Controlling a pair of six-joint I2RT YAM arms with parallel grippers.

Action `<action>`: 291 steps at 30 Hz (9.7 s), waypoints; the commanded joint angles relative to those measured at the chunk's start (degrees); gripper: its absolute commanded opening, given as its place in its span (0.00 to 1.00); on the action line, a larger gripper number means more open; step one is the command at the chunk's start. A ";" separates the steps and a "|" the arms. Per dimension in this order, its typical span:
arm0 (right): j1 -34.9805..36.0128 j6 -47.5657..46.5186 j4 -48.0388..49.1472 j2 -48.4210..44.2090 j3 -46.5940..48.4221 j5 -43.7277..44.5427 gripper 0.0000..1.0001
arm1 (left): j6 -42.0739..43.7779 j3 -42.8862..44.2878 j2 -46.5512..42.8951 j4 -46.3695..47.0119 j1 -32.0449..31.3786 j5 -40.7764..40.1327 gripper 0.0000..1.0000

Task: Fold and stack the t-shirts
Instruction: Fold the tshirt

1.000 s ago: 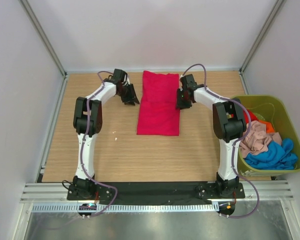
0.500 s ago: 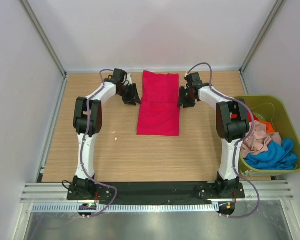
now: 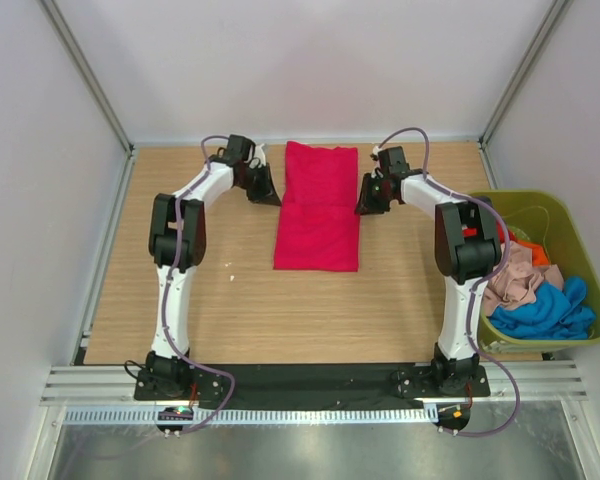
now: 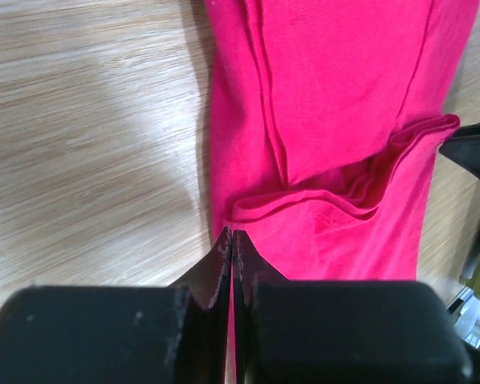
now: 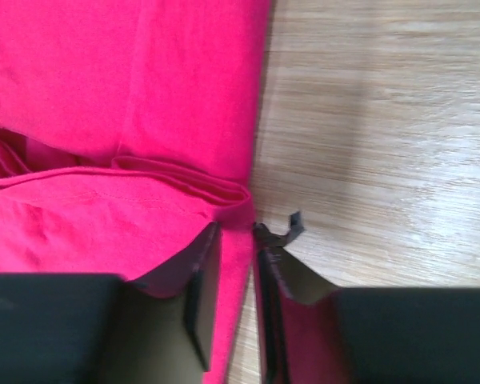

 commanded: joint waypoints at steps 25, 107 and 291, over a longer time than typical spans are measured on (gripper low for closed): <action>1.04 9.66 1.40 -23.45 -24.70 -6.39 0.56 | -12.26 -37.22 -29.15 5.66 -0.37 -9.30 0.36; 4.47 15.73 7.47 -33.66 -50.29 -8.15 0.38 | -21.22 -72.39 -41.29 19.65 -9.95 -10.18 0.33; 0.43 5.70 2.02 -27.93 -35.61 -10.69 0.36 | -11.56 -43.40 -34.18 14.89 -0.99 0.18 0.29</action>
